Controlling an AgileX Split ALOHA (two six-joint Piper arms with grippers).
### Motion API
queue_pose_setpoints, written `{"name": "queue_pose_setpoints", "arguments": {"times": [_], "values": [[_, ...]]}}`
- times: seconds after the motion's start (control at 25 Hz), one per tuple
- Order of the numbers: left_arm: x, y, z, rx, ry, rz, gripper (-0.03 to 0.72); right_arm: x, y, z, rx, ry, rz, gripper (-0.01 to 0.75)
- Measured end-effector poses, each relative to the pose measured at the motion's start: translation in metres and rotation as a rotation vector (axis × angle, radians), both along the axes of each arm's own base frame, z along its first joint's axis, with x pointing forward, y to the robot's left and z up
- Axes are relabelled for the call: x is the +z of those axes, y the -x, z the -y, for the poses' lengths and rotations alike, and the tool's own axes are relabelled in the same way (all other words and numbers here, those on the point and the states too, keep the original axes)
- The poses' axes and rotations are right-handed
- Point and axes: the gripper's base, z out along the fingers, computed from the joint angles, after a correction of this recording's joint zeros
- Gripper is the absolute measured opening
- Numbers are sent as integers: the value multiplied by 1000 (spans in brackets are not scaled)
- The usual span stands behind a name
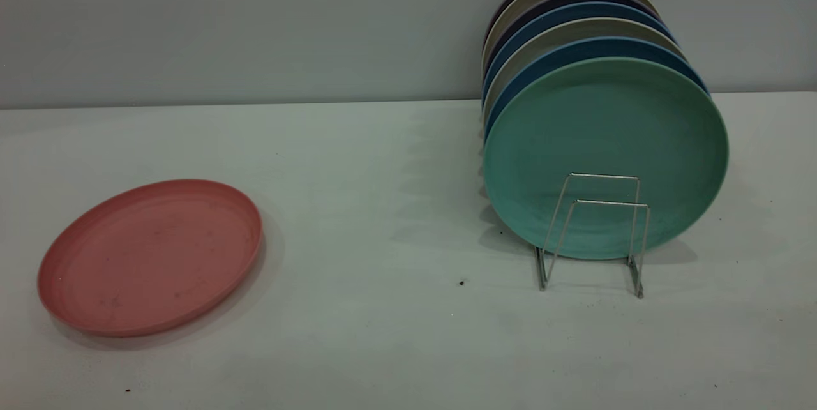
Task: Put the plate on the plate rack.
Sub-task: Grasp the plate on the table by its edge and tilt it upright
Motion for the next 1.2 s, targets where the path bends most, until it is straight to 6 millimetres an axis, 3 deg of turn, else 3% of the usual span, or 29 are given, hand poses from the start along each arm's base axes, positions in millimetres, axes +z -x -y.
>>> {"name": "queue_pose_setpoints", "arguments": {"times": [0.36,0.64,1.04,1.2], "values": [[0,0,0,1,1,0,373,1,0,0,0,0,5,440],[11,-4,1,6,22,90,375,15,-3,-5,39,-54,117,440],[17,-44,2,21,54,-36,515,27,-38,-22,190,-122,87,475],[19,-62,4,31,101,-70,528,26,-59,-23,201,-125,18,481]]}}
